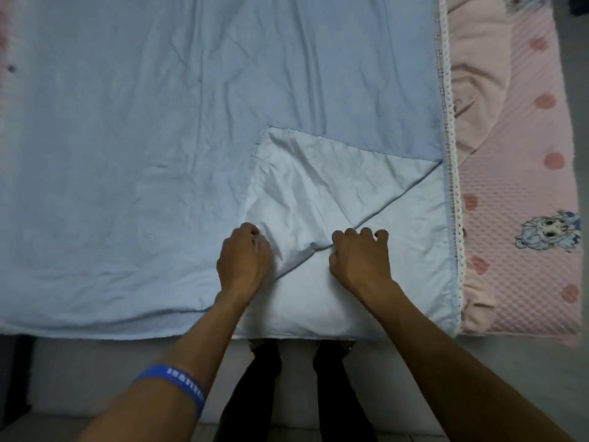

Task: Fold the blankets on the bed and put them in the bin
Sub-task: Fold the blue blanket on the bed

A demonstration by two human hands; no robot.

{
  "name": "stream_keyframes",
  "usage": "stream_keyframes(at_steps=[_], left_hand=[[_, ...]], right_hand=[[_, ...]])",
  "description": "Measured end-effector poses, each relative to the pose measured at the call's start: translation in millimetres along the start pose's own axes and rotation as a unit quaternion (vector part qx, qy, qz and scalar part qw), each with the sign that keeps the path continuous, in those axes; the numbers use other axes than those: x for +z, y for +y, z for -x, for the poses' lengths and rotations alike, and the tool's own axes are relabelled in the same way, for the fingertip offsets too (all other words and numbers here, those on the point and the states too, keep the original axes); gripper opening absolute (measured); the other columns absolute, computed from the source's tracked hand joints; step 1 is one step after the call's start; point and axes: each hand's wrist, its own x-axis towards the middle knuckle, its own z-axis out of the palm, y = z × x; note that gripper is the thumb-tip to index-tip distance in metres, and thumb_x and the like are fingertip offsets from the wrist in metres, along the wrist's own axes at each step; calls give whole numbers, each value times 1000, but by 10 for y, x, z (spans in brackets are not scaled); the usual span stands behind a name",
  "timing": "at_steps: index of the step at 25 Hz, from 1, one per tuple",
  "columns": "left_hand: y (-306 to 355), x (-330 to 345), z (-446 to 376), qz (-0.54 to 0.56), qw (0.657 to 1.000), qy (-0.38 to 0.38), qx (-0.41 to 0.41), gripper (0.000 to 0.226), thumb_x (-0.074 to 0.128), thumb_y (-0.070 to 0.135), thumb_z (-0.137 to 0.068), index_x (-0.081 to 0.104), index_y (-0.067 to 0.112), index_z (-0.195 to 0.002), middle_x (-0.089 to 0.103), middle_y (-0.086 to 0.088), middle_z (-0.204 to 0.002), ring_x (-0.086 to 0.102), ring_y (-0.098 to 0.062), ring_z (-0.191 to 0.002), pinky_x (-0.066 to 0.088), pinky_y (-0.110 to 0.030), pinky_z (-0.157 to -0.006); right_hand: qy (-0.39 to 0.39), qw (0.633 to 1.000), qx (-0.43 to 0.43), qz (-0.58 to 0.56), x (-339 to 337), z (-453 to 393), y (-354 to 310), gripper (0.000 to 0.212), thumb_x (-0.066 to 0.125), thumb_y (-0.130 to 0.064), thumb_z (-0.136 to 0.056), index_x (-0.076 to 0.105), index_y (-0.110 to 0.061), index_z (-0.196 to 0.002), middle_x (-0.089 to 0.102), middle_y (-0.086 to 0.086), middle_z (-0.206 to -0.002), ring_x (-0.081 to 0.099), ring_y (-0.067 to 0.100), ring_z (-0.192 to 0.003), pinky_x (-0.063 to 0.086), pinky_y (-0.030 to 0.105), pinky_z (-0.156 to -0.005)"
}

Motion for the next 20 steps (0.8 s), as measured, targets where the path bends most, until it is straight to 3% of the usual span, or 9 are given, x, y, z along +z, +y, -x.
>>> stream_keyframes(at_steps=[2,5,8,11,13,15,16,18,20], left_hand=[[-176,-85,-412,-51,993,-63,-88,55,64,37,-81,43,19,-128,51,-8,-126,48,-32,-115,45,-44,-91],[-216,0,-751,170,953,-198,-157,90,81,36,-68,32,19,-143,47,-6,-139,51,-29,-120,47,-41,-98],[-85,232,-305,182,945,-273,-12,87,75,25,-74,30,24,-148,51,0,-135,52,-20,-118,43,-27,-93],[-102,668,565,0,925,-337,174,56,57,25,-87,40,19,-140,59,-9,-126,57,-31,-113,43,-31,-88],[-165,789,1072,-83,904,-352,226,41,49,21,-94,47,14,-135,60,-10,-123,58,-29,-111,42,-33,-90],[-260,849,1472,-78,875,-413,243,50,68,20,-82,57,15,-131,67,-6,-107,65,-22,-93,48,-28,-76],[-335,928,1625,-85,857,-418,291,63,80,21,-70,59,17,-130,69,-5,-97,67,-18,-81,49,-25,-67],[-454,1055,1732,-124,845,-394,340,66,67,24,-81,45,20,-143,64,-9,-115,64,-23,-97,49,-28,-80],[-380,1043,1635,-95,879,-389,257,49,43,29,-91,49,20,-138,60,-10,-127,57,-27,-113,45,-32,-91]], right_hand=[[-15,999,13,-29,-126,-174,-185,23,47,-27,-93,60,-16,-108,63,5,-104,55,32,-102,30,45,-94],[45,998,-8,-46,-193,-278,-247,33,51,-22,-88,58,-18,-121,63,5,-112,55,32,-102,31,44,-91],[69,995,-65,-17,-290,-431,-276,64,51,-16,-82,42,-19,-146,46,11,-146,48,38,-120,33,49,-96],[78,950,-273,132,-175,-443,-326,52,32,-23,-90,56,-22,-136,49,7,-147,41,40,-136,26,66,-108],[-58,936,-264,223,-37,-240,-245,42,31,-21,-98,61,-21,-128,61,6,-131,41,39,-134,1,69,-111],[-218,937,-127,242,108,124,-24,36,34,-24,-102,53,-22,-131,62,6,-123,43,36,-128,-15,68,-107],[-266,927,-77,254,151,323,78,33,39,-29,-101,51,-23,-131,61,6,-122,46,34,-125,-12,68,-109],[-294,917,-33,268,209,652,223,30,55,-34,-92,60,-21,-120,67,7,-110,56,33,-112,10,69,-111],[-177,954,-33,238,243,727,276,24,74,-25,-71,69,-17,-93,69,6,-83,64,31,-84,39,61,-99]])
